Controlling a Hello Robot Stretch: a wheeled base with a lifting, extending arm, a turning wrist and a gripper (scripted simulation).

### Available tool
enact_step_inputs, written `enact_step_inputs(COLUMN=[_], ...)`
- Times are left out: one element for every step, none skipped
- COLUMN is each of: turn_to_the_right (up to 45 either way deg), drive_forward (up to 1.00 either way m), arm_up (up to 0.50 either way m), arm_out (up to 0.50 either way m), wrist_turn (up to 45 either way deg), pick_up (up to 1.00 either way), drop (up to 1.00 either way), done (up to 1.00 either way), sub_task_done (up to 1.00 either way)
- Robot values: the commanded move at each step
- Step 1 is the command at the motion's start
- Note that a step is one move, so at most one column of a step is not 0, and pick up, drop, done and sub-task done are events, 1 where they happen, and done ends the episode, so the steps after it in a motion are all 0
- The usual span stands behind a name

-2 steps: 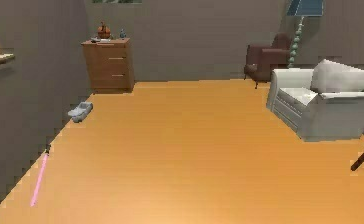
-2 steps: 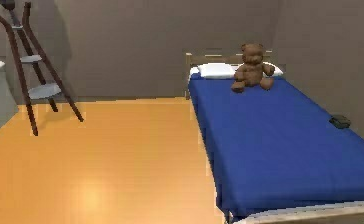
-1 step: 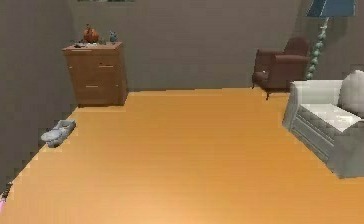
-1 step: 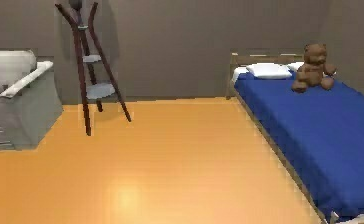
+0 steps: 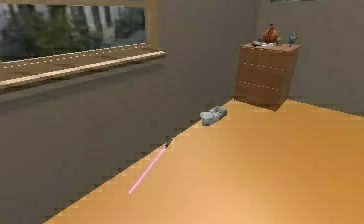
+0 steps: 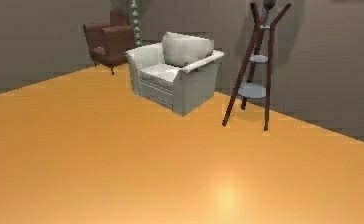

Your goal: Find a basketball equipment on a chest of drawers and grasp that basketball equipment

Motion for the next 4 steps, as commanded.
enact_step_inputs(turn_to_the_right=[-12.0, 0.0, 45.0, 0.0], drive_forward=[0.0, 0.1, 0.0, 1.0], arm_up=[0.0, 0.0, 0.0, 0.0], arm_out=[0.0, 0.0, 0.0, 0.0], wrist_turn=[0.0, 0.0, 0.0, 0.0], pick_up=[0.0, 0.0, 0.0, 0.0], drop=[0.0, 0.0, 0.0, 0.0], done=[0.0, 0.0, 0.0, 0.0], sub_task_done=[0.0, 0.0, 0.0, 0.0])
